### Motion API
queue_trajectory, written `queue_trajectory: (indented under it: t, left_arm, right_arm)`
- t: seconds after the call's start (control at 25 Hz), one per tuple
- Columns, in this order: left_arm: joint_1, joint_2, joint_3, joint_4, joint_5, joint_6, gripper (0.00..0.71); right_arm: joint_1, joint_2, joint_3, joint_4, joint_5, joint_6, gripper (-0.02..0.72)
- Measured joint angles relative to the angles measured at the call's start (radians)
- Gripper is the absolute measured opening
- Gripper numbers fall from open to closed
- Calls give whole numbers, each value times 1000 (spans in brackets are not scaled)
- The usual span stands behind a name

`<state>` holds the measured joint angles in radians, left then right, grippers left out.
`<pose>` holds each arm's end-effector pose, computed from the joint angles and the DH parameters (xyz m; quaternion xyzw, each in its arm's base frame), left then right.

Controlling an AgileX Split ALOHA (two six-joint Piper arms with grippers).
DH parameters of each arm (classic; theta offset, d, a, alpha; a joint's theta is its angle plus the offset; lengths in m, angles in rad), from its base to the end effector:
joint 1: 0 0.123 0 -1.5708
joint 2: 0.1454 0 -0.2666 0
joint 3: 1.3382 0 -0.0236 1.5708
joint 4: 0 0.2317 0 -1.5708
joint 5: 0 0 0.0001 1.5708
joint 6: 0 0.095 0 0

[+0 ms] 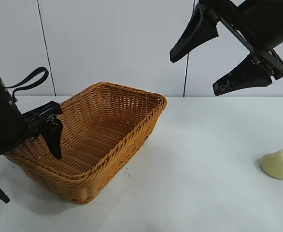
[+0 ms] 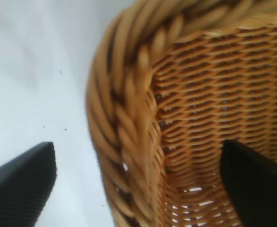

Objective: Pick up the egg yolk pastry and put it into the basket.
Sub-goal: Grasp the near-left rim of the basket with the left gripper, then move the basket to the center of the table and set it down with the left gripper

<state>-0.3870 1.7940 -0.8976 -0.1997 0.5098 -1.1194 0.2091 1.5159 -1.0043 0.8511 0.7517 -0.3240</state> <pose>0.2718 -0.1207 0.1289 -0.4284 0.8930 -0.1286 0.0507 0.2740 0.1081 0.2470 -0.0033 0.9249 0.3248 0.1976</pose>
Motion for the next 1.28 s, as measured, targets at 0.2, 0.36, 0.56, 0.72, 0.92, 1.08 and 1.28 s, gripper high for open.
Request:
queue_trajectory:
  t: [0.2,0.36,0.56,0.72,0.92,1.08,1.28]
  left_arm:
    - [0,0,0,0,0,0,353]
    - [0,16,0,-1,6,0,192]
    - [0,18,0,-24,-14,-13,86]
    - [0,10,0,-63,-10,20,85]
    - [45,-40,-5,-132,33,125,84]
    - [103,-61,-71,-135,124,240,83]
    - [116,-61,-182,-134,165,401,83]
  right_arm:
    - [0,0,0,-1,1,0,670]
    - [0,0,0,-1,2,0,670]
    - [0,0,0,-1,4,0,670]
    - [0,0,0,-1,4,0,670]
    - [0,0,0,-4,4,0,670]
    - [0,0,0,-7,4,0,670]
    - [0,0,0,-8,4,0,670]
